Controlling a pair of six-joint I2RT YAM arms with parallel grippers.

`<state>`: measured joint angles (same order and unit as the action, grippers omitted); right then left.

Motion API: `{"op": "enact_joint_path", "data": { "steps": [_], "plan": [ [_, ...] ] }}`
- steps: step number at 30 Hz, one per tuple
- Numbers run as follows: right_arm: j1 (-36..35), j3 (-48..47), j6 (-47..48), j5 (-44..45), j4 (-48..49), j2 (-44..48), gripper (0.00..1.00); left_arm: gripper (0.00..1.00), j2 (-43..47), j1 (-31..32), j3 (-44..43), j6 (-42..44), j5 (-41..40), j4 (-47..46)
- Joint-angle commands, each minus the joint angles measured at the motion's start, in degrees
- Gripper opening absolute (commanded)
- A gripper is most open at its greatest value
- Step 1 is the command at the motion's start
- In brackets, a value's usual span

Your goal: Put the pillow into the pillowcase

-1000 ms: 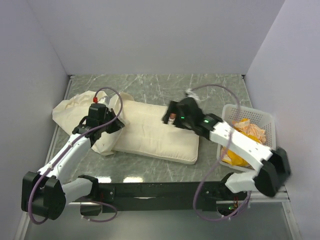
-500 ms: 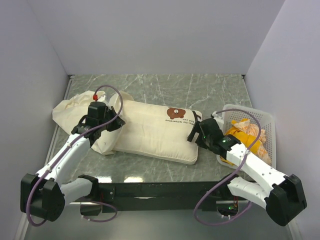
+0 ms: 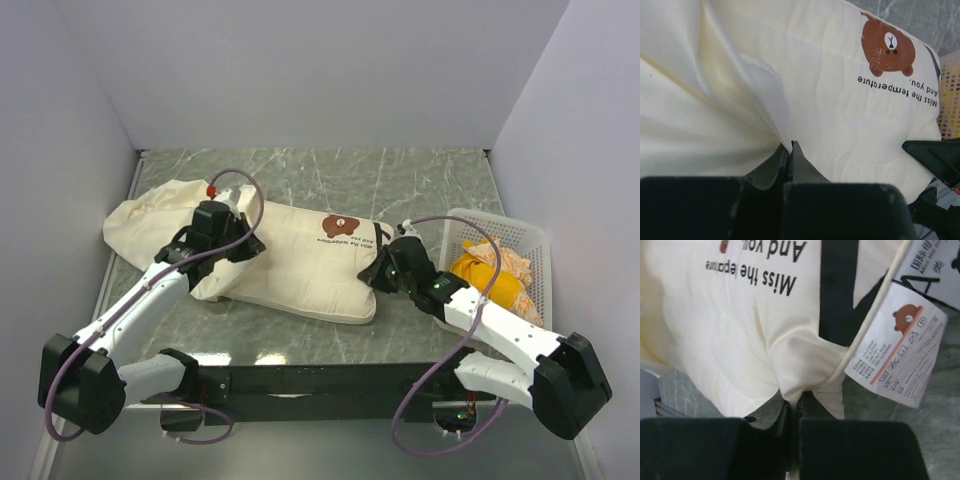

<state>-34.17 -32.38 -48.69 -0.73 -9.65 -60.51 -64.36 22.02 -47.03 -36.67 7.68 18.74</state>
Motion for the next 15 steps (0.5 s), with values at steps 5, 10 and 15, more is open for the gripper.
{"op": "enact_joint_path", "data": {
  "steps": [5,10,15],
  "plan": [
    [-1.5,-7.3,-3.3,10.6,-1.1,14.4,0.0,0.01,0.7,6.9,-5.1,-2.1,-1.2,-0.6],
    [0.2,-4.1,-6.2,13.7,-0.4,19.8,0.0,0.01,2.9,7.2,-6.0,-2.4,-3.8,2.2],
    [-3.6,-2.1,-9.8,7.8,5.6,18.1,0.0,0.01,3.8,7.2,-3.5,-3.2,-6.5,3.2]
  ]
}}
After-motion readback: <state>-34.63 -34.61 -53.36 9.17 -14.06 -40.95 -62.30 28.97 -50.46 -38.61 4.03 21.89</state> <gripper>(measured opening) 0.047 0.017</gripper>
